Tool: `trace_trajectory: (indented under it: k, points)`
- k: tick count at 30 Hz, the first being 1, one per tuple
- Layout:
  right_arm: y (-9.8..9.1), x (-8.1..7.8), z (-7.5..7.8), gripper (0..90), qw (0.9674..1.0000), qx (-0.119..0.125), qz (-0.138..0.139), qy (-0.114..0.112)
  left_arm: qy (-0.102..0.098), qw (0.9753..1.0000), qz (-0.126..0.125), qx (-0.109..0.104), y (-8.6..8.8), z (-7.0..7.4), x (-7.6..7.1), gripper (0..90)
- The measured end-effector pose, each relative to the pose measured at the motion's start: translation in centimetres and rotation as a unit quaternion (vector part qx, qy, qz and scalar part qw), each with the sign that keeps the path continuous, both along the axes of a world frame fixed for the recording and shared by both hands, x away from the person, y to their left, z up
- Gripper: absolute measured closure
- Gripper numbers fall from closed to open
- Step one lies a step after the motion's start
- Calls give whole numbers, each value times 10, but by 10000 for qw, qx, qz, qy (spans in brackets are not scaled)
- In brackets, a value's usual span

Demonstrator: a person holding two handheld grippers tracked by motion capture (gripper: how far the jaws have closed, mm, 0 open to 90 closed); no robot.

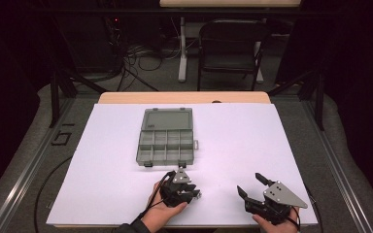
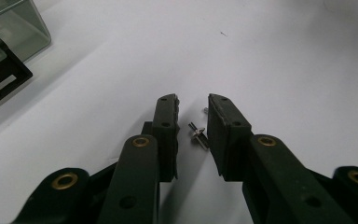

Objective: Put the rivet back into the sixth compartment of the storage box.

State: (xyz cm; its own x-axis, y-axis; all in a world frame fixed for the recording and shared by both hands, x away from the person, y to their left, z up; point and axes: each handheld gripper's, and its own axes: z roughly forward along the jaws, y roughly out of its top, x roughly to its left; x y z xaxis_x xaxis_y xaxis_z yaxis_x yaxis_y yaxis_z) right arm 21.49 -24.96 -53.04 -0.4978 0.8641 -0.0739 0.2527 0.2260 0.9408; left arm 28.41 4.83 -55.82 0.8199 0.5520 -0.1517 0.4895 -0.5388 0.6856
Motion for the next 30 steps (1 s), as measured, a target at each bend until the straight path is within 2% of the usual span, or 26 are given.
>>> trace_trajectory:
  k: [9,18,30]
  points:
    - [0,0,0,255,10000,-2,15,14,-35,10000,6,13,1,-1,-1,804]
    - [-1,0,0,257,10000,-22,-10,20,-106,9999,-14,32,2,-2,-2,823]
    - [-1,0,0,258,10000,-1,9,21,-143,9998,74,-129,8,6,0,826]
